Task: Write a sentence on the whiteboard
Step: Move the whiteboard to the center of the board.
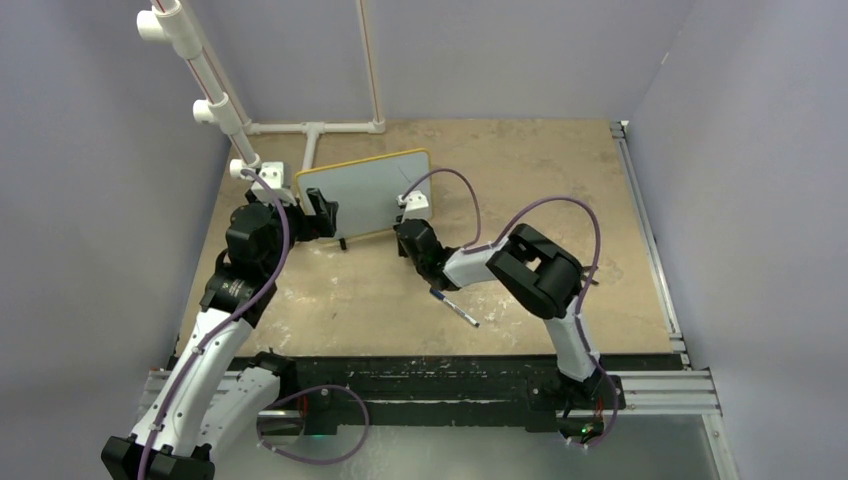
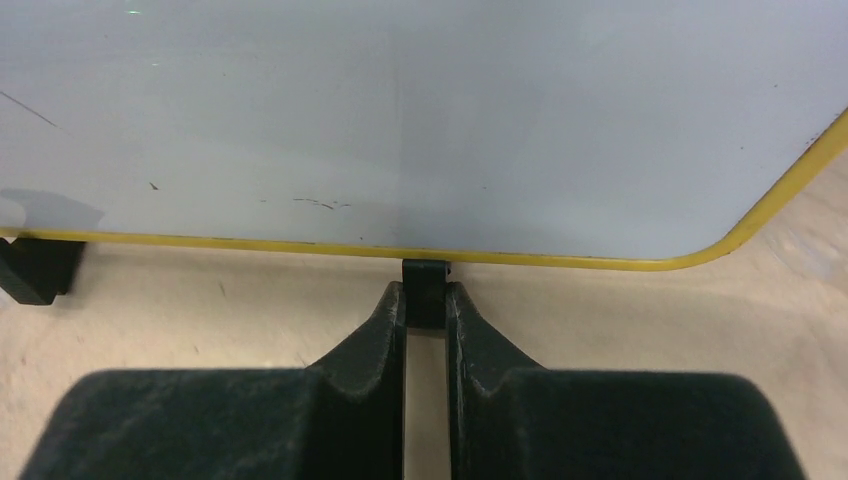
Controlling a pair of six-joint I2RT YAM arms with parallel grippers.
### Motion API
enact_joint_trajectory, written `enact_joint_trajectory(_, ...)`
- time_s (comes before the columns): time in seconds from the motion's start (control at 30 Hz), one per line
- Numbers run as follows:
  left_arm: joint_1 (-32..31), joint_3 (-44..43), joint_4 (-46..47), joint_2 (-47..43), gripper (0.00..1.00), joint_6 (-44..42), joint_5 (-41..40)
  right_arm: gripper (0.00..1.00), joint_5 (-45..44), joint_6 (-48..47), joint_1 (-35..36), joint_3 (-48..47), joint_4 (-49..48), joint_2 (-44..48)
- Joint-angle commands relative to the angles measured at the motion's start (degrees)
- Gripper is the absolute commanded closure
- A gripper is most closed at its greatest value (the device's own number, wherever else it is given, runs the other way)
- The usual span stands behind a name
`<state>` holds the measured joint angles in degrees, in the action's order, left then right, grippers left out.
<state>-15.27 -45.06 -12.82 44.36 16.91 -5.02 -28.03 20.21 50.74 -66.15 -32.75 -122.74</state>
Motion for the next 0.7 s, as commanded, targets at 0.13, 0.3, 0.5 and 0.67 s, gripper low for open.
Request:
enact_joint_trajectory(0.13, 0.41, 1.35, 4.25, -0.06, 0.13, -0.59, 5.83, 1.0, -4.63, 4.37, 0.28, 13.62, 2.5, 11.43)
enact_joint_trajectory(0.3, 0.41, 1.37, 4.44, 0.37, 0.13, -0.6, 6.49, 1.0, -6.24, 7.38, 0.24, 20.61, 3.79, 15.95)
enact_joint_trajectory(0.5, 0.45, 1.38, 4.45, 0.96, 0.13, -0.74, 6.94, 1.0, -7.55, 9.47, 0.23, 26.68, 5.43, 21.09)
enact_joint_trajectory(0.67, 0.44, 1.32, 4.47, 2.05, 0.13, -0.78, 7.84, 0.8, -7.64, 9.99, 0.22, 29.27, 6.88, 25.04)
